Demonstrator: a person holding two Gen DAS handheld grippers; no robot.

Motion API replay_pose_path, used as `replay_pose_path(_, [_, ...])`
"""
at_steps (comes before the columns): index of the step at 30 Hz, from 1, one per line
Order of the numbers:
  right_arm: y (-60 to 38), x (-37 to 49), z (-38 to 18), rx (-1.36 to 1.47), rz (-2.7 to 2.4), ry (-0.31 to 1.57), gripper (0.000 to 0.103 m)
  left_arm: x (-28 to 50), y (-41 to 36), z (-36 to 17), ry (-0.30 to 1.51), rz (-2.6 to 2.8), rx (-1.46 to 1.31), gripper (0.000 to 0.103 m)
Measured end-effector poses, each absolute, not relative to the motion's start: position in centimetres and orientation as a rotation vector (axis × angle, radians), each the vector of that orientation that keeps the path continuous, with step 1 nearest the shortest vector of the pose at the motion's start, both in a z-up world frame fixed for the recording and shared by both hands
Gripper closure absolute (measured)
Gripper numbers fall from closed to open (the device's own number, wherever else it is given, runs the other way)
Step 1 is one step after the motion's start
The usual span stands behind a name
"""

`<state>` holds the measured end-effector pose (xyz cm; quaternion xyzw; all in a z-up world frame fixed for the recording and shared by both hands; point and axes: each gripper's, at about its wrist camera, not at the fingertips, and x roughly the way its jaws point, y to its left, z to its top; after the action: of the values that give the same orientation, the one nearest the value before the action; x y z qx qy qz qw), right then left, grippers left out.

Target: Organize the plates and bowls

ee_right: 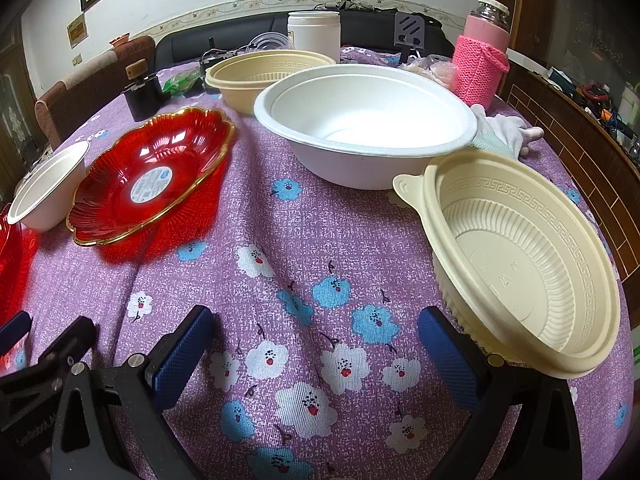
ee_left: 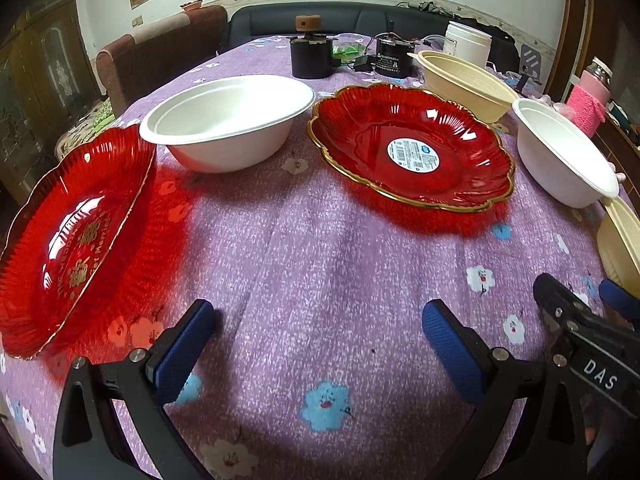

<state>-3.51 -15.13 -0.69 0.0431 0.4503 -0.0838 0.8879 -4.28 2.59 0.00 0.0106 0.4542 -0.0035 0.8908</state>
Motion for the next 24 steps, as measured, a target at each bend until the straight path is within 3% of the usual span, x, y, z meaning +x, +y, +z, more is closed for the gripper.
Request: replay_pose_path(24, [-15.14,-3.53,-0.66,0.090,-0.174,0.936,0.001,-4.71,2.57,0.02,0.939,-0.010,0.019,0.000])
